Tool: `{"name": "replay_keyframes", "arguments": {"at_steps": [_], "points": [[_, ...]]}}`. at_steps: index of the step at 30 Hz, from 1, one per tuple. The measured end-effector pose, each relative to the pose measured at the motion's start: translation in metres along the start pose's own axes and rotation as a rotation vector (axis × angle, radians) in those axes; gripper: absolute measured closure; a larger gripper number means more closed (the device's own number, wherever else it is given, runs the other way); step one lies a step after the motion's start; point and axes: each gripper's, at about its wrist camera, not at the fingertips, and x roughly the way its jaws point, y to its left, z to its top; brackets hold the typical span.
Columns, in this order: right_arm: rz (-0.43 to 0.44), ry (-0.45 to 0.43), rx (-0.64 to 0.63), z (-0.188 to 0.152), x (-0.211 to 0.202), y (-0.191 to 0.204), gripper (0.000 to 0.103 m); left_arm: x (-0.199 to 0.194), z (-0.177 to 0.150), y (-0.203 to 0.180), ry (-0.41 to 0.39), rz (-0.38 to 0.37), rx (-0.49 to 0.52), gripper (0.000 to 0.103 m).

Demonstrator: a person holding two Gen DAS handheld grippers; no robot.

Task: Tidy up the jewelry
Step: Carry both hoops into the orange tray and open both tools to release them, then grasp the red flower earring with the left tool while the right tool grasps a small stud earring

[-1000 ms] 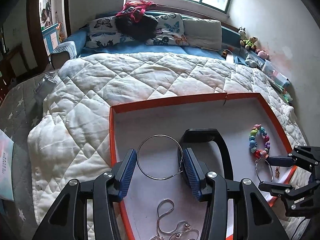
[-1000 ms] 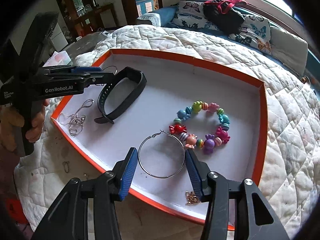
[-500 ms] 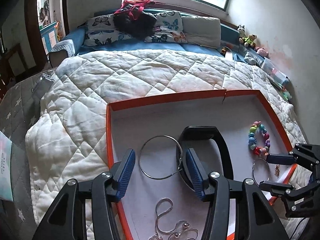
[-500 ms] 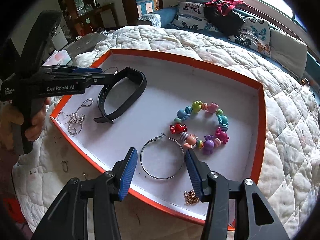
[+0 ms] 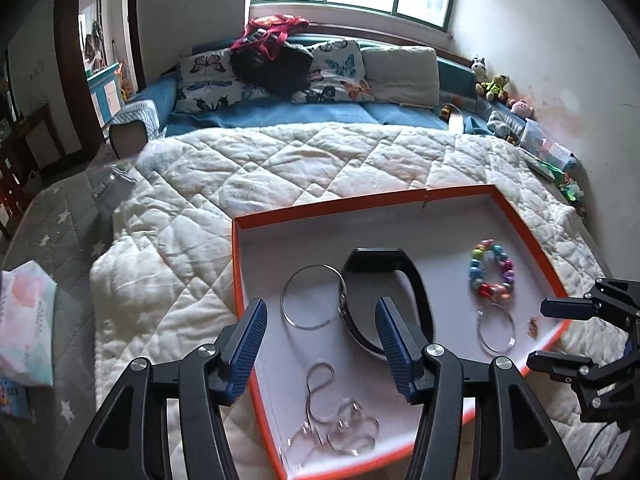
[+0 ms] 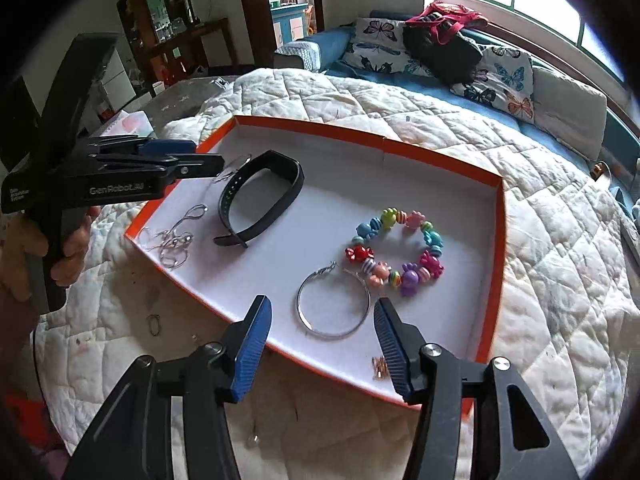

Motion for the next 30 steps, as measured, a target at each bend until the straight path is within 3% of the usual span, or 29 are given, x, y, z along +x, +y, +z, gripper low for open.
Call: {"name": "replay_keyframes", "arguments": {"at_steps": [9,16,25,30], "points": [[-0.017,-0.009,-0.003,-0.021,-0.022,0.011,0.044,-0.052,-0.036,-0.024,-0.041,-0.007,0.037,0.043],[-0.010,-0.006,-0.004,-0.040,-0.031,0.021,0.045,-0.080,-0.069,-0.055,-0.056,-0.072,0.079,0.043],[0.005,0.010,0.011,-0.060,-0.032,0.026,0.045,-0.054,-0.096,-0.108,0.017,-0.183,0.182,0.043],[0.008,0.009,0.027,-0.067,-0.034,0.021,0.045,-0.027,-0.098,-0.119,0.057,-0.190,0.206,0.043]]}}
